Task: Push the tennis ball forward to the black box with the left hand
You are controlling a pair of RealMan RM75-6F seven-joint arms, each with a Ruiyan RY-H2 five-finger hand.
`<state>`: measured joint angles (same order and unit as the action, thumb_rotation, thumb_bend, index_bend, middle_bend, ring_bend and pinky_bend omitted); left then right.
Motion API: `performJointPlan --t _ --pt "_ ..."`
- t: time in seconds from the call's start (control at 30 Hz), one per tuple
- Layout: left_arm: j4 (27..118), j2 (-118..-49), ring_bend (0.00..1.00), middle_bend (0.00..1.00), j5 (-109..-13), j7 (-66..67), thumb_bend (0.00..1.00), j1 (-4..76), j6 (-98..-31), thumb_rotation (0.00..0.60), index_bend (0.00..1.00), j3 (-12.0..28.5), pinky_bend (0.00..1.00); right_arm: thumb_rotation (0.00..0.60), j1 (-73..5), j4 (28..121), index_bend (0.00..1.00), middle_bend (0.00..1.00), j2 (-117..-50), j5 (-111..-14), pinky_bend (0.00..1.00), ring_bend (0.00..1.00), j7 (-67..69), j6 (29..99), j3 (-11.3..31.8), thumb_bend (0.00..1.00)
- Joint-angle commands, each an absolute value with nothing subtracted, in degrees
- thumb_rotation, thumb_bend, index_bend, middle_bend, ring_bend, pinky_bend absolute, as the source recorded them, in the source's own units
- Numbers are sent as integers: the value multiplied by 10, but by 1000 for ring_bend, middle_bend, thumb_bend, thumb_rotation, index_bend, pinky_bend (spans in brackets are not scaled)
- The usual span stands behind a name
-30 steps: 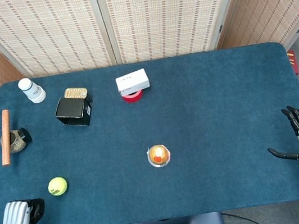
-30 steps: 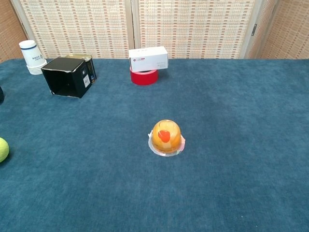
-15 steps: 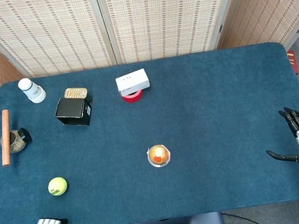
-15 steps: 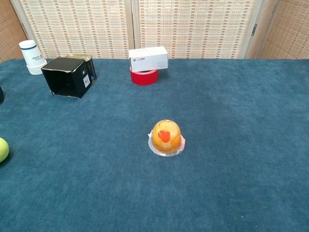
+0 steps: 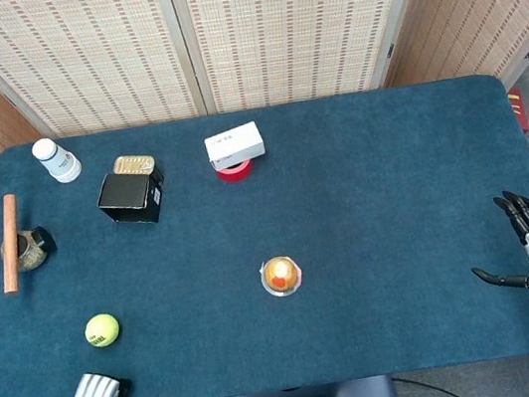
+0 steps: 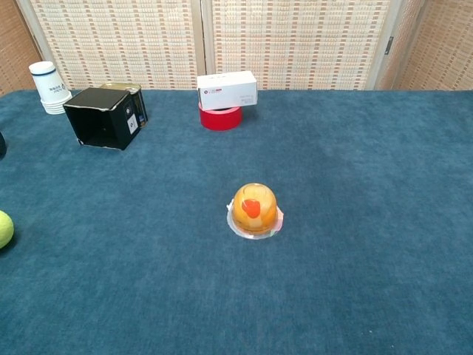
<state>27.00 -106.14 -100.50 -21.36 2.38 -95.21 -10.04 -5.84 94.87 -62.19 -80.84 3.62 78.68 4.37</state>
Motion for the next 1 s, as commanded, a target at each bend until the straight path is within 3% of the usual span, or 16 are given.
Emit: performJointPlan --t 0.03,1.0 --pt "281 -1044 1000 1000 -992 -250 738 42 -956 600 1000 -83 1000 507 -59 949 29 0 -625 -808 0 0 31 787 44 0" --pt "243 -1060 1000 1000 -973 -295 737 114 -859 600 1000 -70 1000 506 -51 947 26 0 -628 -824 0 0 33 809 40 0"
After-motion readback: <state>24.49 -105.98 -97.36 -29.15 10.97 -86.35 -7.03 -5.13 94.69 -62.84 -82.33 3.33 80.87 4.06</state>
